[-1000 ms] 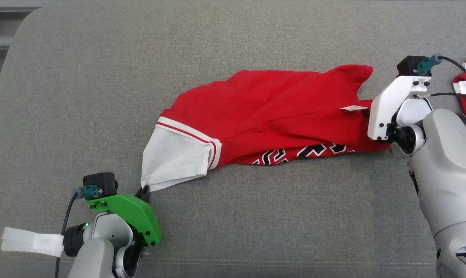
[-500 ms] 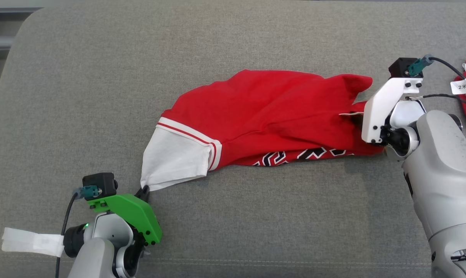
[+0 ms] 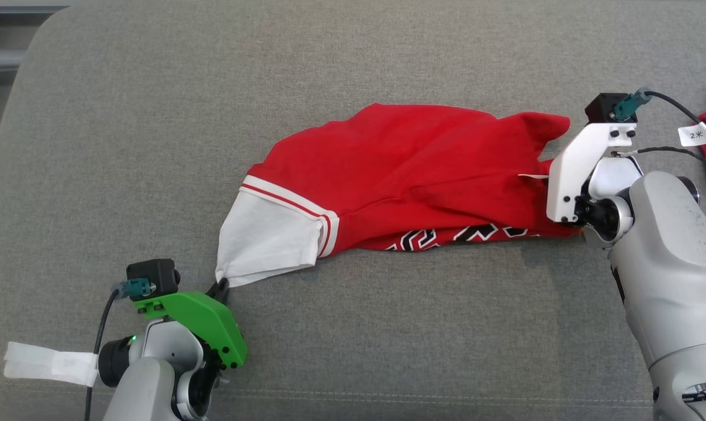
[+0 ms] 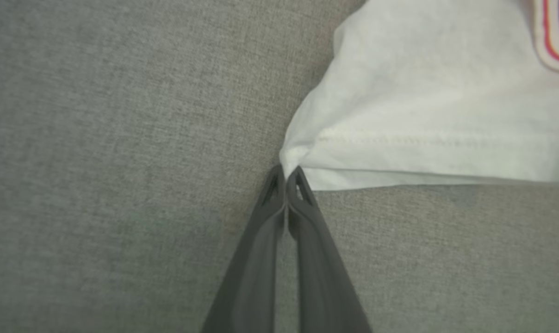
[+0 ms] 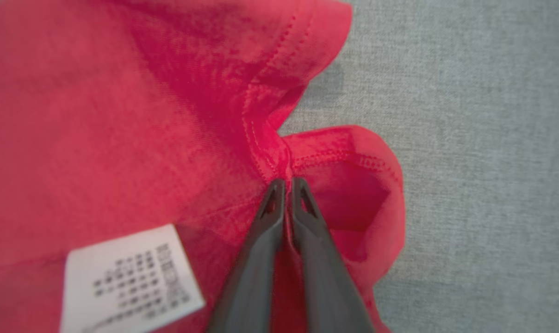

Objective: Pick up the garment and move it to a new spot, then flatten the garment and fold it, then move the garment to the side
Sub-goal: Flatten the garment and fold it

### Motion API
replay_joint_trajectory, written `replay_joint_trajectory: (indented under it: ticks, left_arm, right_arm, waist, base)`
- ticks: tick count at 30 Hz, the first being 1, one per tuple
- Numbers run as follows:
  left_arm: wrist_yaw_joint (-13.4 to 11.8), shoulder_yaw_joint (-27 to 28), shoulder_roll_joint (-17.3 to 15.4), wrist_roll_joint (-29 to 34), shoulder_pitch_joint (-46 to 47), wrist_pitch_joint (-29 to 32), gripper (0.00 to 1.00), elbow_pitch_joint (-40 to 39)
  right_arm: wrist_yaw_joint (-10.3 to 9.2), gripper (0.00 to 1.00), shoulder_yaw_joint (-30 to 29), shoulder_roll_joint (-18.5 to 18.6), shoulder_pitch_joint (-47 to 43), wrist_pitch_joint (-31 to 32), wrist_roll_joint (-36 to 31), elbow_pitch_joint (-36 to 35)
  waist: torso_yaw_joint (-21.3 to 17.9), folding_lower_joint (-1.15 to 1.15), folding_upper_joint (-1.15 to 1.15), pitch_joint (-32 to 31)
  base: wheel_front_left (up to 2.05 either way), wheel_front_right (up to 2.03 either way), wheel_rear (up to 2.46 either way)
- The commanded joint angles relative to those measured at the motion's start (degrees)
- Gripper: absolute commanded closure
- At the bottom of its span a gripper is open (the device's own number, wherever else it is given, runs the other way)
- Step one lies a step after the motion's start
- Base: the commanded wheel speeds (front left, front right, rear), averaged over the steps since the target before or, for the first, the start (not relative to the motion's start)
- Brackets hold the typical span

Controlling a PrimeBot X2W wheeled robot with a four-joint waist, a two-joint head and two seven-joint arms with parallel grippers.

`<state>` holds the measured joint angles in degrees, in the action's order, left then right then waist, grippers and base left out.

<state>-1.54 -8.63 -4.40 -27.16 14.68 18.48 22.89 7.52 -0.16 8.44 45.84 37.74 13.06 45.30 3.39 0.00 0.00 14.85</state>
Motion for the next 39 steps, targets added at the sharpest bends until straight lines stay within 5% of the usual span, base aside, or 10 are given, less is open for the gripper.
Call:
replay_joint_trajectory:
  ticks: [1, 9, 17, 24, 31, 39]
  left_arm:
    - [-0.4, 0.0, -0.6, -0.1, 0.2, 0.1, 1.0, 0.9]
    - [0.3, 1.5, -0.3, -2.0, 1.6, -3.3, 1.0, -1.2]
    - [2.0, 5.9, 0.8, -10.3, 5.4, -7.5, 1.0, -7.2]
    - [1.1, 8.5, 1.2, -16.6, 11.2, -8.6, 1.0, -10.1]
    - [-1.1, 10.6, 0.0, -22.2, 21.6, -3.9, 1.0, -9.1]
    - [-3.0, 12.1, -3.7, -23.5, 38.8, -0.1, 1.0, -5.6]
  right_arm:
    - [-0.07, 1.0, 0.0, 0.3, -1.0, 0.3, -0.2, -0.3]
    - [-0.07, 1.0, -1.1, 0.4, -0.8, -3.2, 1.1, -2.7]
    - [-0.07, 1.0, -4.0, -0.1, 0.1, -8.1, 5.0, -5.9]
    - [-0.07, 1.0, -4.0, -0.9, 1.9, -11.4, 9.1, -10.8]
    - [-0.05, 1.0, -2.3, -1.9, 6.6, -12.8, 12.8, -15.4]
    - [-0.04, 1.0, -1.6, -3.4, 19.0, -21.6, 9.6, -13.7]
  waist:
    - [0.0, 0.0, 0.0, -0.1]
    - [-0.3, 0.0, 0.0, -1.3]
    - [-1.2, 0.0, 0.0, -4.2]
    - [-2.9, 0.0, 0.0, -4.6]
    - [-5.6, 0.0, 0.0, 0.8]
    - [-8.8, 0.0, 0.0, 9.6]
  base:
    - [0.0, 0.0, 0.0]
    - [0.0, 0.0, 0.0]
    - [0.0, 0.0, 0.0]
    - [0.0, 0.0, 0.0]
    - [0.0, 0.0, 0.0]
    - [0.0, 0.0, 0.0]
